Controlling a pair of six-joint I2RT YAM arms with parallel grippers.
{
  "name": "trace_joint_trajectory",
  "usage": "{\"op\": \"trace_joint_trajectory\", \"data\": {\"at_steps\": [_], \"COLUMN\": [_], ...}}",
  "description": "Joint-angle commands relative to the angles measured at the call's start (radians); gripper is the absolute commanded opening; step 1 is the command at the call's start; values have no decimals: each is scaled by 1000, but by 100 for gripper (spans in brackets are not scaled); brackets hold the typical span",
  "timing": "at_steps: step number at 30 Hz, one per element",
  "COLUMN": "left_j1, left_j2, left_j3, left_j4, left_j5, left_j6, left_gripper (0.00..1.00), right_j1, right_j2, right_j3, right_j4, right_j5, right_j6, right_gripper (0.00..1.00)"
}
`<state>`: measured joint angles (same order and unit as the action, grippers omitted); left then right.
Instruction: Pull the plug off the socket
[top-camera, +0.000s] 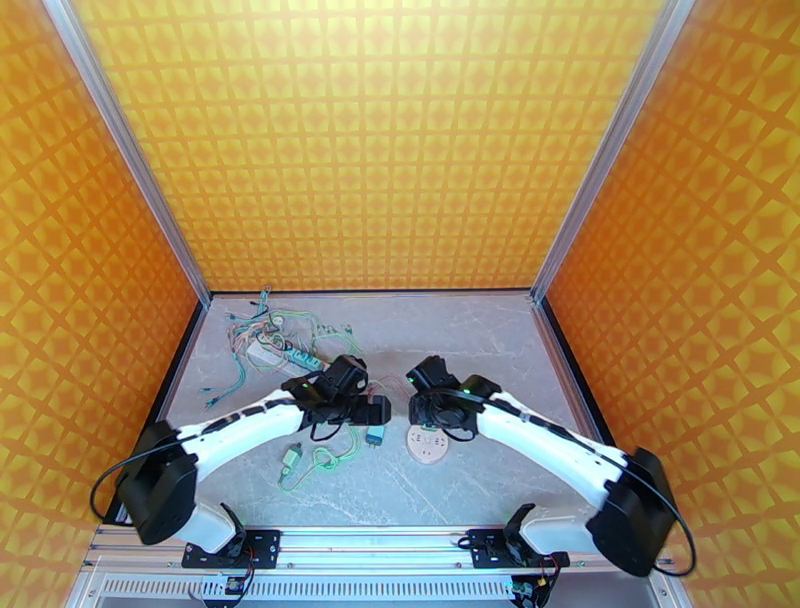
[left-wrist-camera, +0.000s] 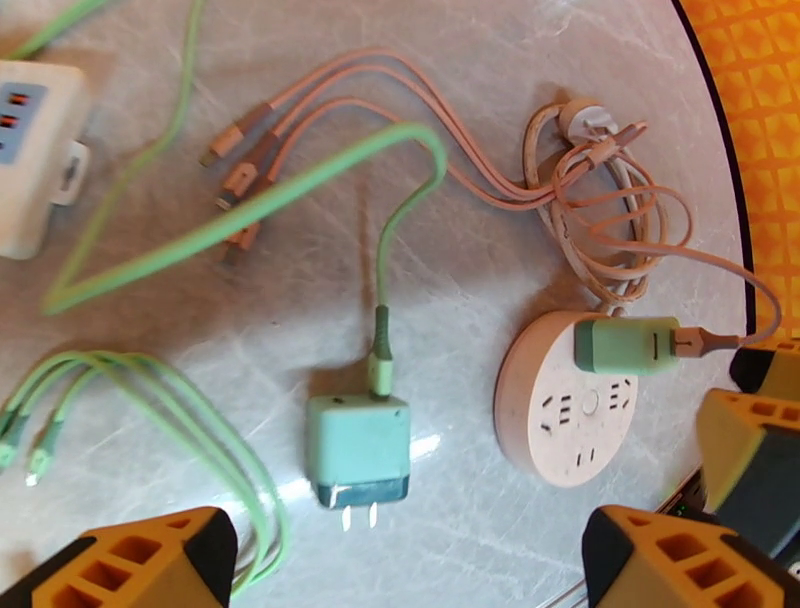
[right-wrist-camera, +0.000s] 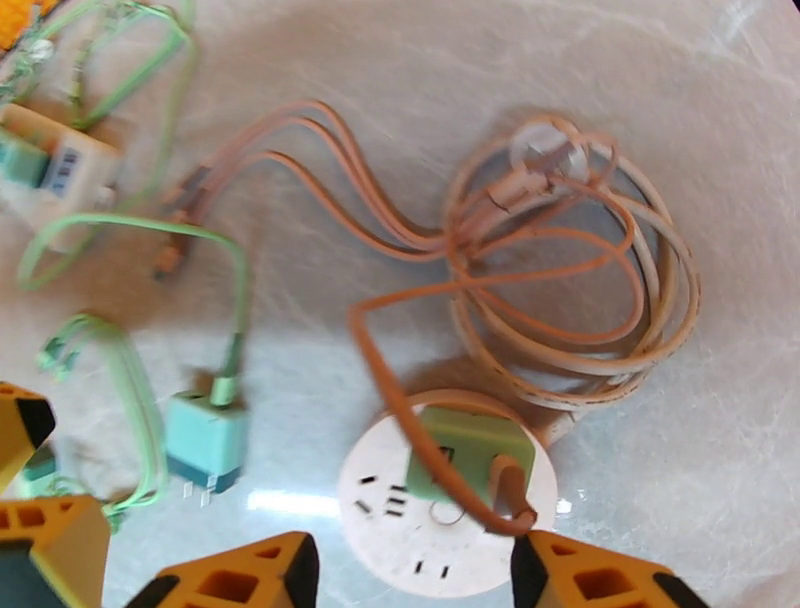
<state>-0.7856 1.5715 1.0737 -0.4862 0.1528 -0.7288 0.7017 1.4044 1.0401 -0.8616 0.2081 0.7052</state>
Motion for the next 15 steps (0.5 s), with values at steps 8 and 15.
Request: {"op": "trace_joint_trajectory", "data": {"at_steps": [8,15], "left_j1": [-11,-14], "left_j2": [36,64], "left_j3": [4,10], "left_j4": [77,98], "left_j5": [63,98], "left_j6": [-43,-54], "left_gripper": [96,96], "right_j1": [-24,-53], "right_j2": [84,136], "right_j3": [-20,-39], "right_j4": [18,68], "right_j5": [44,-2], "right_j6": [60,56], "right_gripper": [53,48]}}
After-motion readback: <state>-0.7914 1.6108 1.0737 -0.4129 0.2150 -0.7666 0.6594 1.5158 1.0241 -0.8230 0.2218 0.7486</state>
